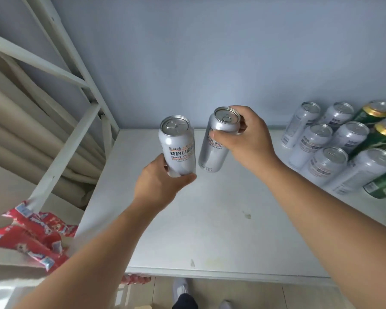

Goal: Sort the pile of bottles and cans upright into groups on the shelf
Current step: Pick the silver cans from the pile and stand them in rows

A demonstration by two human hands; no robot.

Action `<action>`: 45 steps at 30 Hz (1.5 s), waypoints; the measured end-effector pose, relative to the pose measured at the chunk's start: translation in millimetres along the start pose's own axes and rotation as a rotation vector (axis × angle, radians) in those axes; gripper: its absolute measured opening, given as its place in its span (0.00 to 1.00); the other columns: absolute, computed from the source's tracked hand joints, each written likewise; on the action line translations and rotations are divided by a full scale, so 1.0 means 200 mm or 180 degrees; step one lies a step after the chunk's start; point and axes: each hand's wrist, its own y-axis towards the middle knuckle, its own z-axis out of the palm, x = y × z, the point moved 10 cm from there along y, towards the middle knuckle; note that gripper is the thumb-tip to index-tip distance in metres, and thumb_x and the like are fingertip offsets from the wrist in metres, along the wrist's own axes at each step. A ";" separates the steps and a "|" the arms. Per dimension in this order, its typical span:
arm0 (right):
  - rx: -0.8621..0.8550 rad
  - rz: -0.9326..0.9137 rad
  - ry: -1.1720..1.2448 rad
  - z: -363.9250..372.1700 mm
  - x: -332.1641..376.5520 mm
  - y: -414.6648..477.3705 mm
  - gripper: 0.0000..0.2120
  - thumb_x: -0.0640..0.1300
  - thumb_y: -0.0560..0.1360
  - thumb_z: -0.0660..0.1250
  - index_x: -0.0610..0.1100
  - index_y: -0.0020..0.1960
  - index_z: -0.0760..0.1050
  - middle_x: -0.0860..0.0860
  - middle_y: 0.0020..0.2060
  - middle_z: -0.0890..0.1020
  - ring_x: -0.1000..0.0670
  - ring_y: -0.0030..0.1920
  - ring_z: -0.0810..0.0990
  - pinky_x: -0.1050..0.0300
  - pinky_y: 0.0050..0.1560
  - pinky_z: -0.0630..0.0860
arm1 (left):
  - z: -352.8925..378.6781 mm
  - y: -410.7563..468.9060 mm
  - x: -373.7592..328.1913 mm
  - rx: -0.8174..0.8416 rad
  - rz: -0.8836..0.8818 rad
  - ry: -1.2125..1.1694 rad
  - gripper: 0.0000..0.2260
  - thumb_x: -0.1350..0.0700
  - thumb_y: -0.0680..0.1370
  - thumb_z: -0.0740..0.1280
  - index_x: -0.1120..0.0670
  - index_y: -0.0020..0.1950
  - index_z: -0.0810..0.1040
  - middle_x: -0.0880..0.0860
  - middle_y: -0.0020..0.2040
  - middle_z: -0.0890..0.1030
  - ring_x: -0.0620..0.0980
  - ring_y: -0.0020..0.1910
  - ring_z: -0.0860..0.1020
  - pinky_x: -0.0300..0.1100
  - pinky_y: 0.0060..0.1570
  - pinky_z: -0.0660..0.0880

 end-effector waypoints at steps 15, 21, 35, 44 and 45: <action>-0.0021 -0.0155 -0.0140 -0.38 0.10 -0.49 0.25 0.50 0.63 0.79 0.51 0.58 0.78 0.59 0.48 0.84 0.58 0.49 0.82 0.56 0.54 0.79 | 0.14 -0.57 -0.07 0.0118 0.0011 0.0093 0.23 0.38 0.64 0.78 0.44 0.54 0.78 0.41 0.47 0.82 0.44 0.46 0.81 0.52 0.49 0.80; -0.0194 -0.0088 -0.0227 -0.48 0.15 -0.71 0.23 0.51 0.62 0.78 0.52 0.56 0.78 0.59 0.46 0.84 0.57 0.46 0.81 0.53 0.52 0.79 | 0.12 -0.71 -0.11 0.0187 0.0157 0.0096 0.21 0.39 0.65 0.78 0.44 0.52 0.78 0.41 0.46 0.82 0.43 0.45 0.80 0.47 0.46 0.79; -0.0556 0.0038 -0.0187 -1.01 0.03 -1.00 0.23 0.46 0.65 0.78 0.53 0.58 0.78 0.59 0.47 0.84 0.59 0.48 0.82 0.58 0.51 0.79 | 0.46 -0.97 -0.39 0.0429 0.0328 0.0071 0.20 0.40 0.66 0.78 0.44 0.52 0.77 0.41 0.45 0.82 0.42 0.45 0.80 0.48 0.46 0.79; -0.0224 0.0029 -0.0245 -1.42 -0.26 -0.82 0.24 0.44 0.65 0.80 0.55 0.58 0.77 0.62 0.48 0.83 0.63 0.49 0.80 0.68 0.48 0.74 | 0.93 -0.97 -0.70 0.0314 0.0086 -0.0035 0.17 0.42 0.67 0.79 0.44 0.50 0.77 0.39 0.44 0.82 0.40 0.44 0.80 0.43 0.41 0.76; -0.0189 0.0046 -0.0260 -1.46 -0.30 -0.80 0.24 0.44 0.65 0.80 0.55 0.58 0.77 0.62 0.48 0.83 0.63 0.49 0.80 0.68 0.48 0.74 | 0.99 -0.97 -0.72 0.0326 0.0047 -0.0022 0.16 0.43 0.68 0.78 0.44 0.49 0.77 0.39 0.43 0.82 0.40 0.43 0.79 0.42 0.39 0.74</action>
